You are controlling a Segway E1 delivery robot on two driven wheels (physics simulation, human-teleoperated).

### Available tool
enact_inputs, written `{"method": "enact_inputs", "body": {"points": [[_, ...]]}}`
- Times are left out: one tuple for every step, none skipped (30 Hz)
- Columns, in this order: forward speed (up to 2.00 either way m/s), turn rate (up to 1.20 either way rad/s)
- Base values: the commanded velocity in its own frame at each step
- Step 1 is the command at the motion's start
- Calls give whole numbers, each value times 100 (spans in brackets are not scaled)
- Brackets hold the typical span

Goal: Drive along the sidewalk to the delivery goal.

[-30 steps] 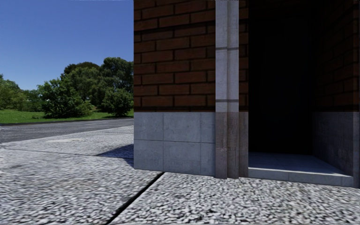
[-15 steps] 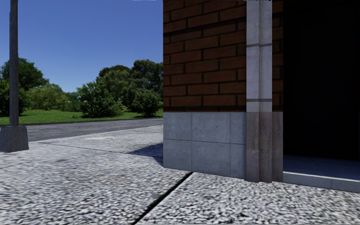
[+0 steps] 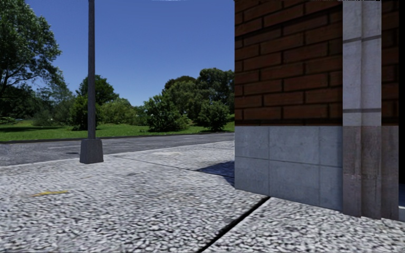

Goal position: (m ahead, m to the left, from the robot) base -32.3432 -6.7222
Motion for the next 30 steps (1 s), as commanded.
{"method": "enact_inputs", "body": {"points": [[0, 61], [0, 61], [0, 61], [0, 61], [0, 61], [0, 61], [0, 61], [0, 61], [0, 61], [0, 61], [0, 61], [0, 61], [0, 67], [0, 67], [0, 76], [0, 79], [0, 80], [0, 81], [0, 81], [0, 81], [0, 81], [0, 81], [0, 81], [0, 82], [0, 83], [0, 83], [0, 83], [0, 83], [0, 83], [0, 83]]}}
